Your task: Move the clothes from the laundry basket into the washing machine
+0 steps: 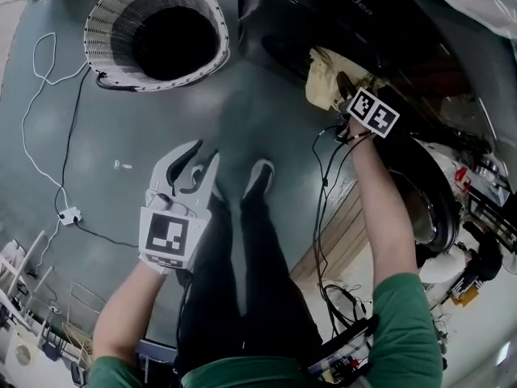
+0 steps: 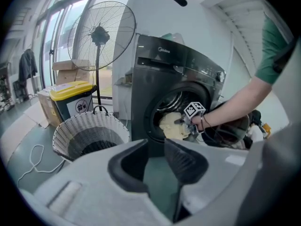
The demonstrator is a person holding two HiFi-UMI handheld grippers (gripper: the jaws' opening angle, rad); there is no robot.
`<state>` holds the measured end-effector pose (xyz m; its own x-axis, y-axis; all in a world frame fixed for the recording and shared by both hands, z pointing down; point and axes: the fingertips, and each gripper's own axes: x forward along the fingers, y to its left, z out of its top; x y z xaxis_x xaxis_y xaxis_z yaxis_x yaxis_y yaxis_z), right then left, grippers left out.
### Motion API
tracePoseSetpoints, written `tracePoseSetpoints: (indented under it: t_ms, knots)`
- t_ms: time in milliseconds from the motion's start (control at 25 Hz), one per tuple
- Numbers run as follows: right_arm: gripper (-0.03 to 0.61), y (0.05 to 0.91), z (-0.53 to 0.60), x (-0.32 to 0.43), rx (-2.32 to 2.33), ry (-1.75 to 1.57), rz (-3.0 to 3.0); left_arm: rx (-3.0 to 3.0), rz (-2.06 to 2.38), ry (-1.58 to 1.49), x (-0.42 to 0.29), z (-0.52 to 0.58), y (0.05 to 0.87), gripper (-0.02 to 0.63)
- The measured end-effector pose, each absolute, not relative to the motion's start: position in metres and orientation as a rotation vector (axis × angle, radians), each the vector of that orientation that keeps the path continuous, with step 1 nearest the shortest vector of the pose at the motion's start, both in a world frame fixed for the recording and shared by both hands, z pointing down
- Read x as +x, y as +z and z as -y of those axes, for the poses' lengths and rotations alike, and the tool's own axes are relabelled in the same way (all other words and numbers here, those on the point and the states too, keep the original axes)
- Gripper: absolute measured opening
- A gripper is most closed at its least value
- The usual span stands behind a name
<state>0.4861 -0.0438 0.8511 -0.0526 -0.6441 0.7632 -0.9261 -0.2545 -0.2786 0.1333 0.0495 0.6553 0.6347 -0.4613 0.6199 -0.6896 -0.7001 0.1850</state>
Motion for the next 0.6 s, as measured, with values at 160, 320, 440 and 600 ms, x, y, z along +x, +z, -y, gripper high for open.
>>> tracePoseSetpoints:
  t_ms: [160,320,440,600]
  knots:
    - [0.284,0.842,0.028,0.488,1.888,1.061,1.637,2.447,0.918,0.746,0.134,-0.044,0.650,0.107]
    - [0.283,0.841,0.008,0.483,1.835,0.927,1.596,2.441,0.924,0.734,0.132,-0.041,0.651,0.106]
    - [0.284,0.856,-0.006,0.473,1.785,0.928,1.573,2.436,0.915,0.742,0.132,-0.043,0.653,0.106]
    - [0.298,0.882,-0.019,0.468,1.736,0.938,1.503,2.436,0.899,0.764,0.130,-0.049,0.655,0.107]
